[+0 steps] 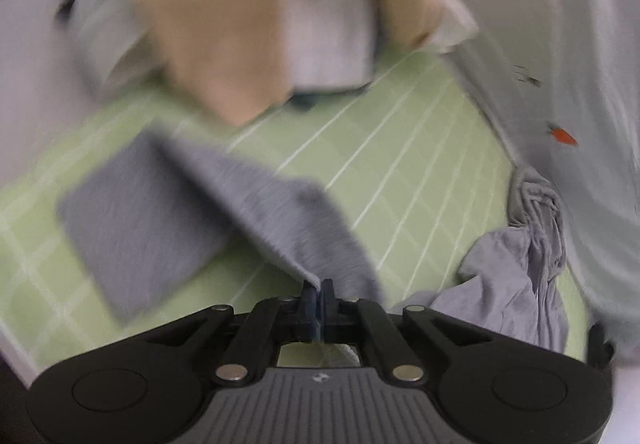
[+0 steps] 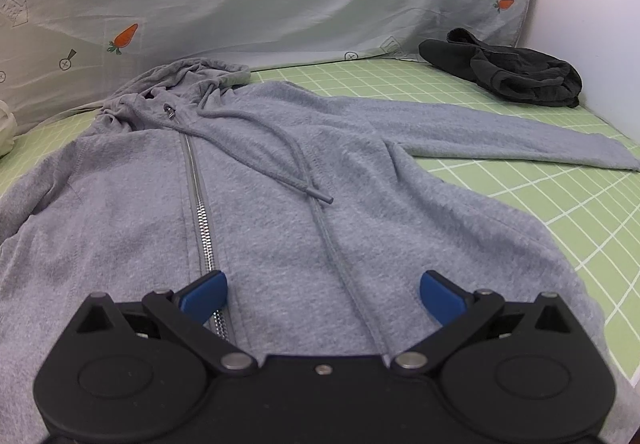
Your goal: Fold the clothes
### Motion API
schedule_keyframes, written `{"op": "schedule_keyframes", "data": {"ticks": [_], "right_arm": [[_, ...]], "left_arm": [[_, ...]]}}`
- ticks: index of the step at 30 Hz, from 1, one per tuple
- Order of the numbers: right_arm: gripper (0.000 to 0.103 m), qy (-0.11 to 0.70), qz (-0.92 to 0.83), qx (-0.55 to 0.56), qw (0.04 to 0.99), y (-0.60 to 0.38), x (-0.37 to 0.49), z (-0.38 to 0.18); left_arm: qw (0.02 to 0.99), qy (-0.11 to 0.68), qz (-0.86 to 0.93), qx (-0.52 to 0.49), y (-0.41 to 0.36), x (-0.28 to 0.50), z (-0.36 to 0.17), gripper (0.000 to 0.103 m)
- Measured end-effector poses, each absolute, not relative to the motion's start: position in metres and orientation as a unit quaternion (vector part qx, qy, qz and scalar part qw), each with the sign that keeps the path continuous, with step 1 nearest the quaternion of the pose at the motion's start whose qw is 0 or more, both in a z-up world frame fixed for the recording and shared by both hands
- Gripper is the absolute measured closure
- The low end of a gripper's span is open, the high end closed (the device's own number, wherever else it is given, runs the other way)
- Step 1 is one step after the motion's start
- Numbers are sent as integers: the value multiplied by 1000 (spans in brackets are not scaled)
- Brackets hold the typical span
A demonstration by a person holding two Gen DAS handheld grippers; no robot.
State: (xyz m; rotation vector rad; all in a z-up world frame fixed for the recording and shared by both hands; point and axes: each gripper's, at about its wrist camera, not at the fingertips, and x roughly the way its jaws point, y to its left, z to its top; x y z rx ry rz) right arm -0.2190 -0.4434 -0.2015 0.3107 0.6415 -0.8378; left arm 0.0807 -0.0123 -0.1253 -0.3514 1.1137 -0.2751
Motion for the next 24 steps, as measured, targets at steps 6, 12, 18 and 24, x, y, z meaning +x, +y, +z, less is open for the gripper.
{"op": "schedule_keyframes", "data": {"ticks": [6,12,18,24], "right_arm": [[0,305,-398,148,852,-442,-218,-202],[0,305,-397,147,853,-444,-219,-202],[0,305,-399,148,852,-443,-217,-201],[0,305,-404,148,850,-443,-216,-202]], "left_arm": [[876,434,-177,-110,-55,109,-96,102],[894,380,-216,-98,-81,150,-100,61],[888,410,-192,-79,-67,166,-116,31],[876,450,-142,-101,-17,140,-130,20]]}}
